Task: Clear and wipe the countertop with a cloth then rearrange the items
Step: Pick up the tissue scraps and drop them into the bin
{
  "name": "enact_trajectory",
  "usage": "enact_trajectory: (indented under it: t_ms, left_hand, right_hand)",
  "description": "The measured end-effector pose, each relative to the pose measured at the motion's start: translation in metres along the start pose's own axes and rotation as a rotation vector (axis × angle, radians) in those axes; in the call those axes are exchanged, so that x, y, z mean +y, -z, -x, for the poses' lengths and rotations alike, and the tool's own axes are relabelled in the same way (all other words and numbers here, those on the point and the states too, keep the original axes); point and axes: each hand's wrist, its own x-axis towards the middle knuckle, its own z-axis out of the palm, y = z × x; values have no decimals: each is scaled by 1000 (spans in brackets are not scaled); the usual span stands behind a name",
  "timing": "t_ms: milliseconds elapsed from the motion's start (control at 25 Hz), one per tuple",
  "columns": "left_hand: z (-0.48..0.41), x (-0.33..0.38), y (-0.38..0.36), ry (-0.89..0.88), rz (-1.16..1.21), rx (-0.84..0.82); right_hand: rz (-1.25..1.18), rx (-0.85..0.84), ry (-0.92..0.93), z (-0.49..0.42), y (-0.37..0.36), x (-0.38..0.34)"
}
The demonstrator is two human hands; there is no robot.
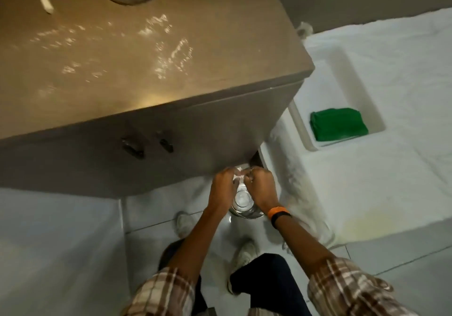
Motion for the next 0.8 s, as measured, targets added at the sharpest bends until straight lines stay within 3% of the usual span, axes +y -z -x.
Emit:
enact_trajectory:
  t_ms: [160, 400, 520, 600, 680, 800]
  left_hand:
    - [-32, -63, -115, 93, 23, -150]
    - [-51, -138, -203, 163, 79, -161]
    - [-33, -140, -191, 191, 48, -120]
    - [-12, -121, -160, 62, -119, -71]
    - [9, -87, -116, -112, -348, 38]
    - [42, -27, -37, -255, -506, 146]
  right_hand:
    - [13, -51, -124, -23, -84, 101]
    - [-101, -89, -197, -39, -147, 188]
    - [-69, -42, -199, -29, -140, 189]
    - [23, -54, -175, -11, -117, 172]
    - [120, -19, -59, 10, -81, 141]
    - [279, 103, 199, 36, -13, 70]
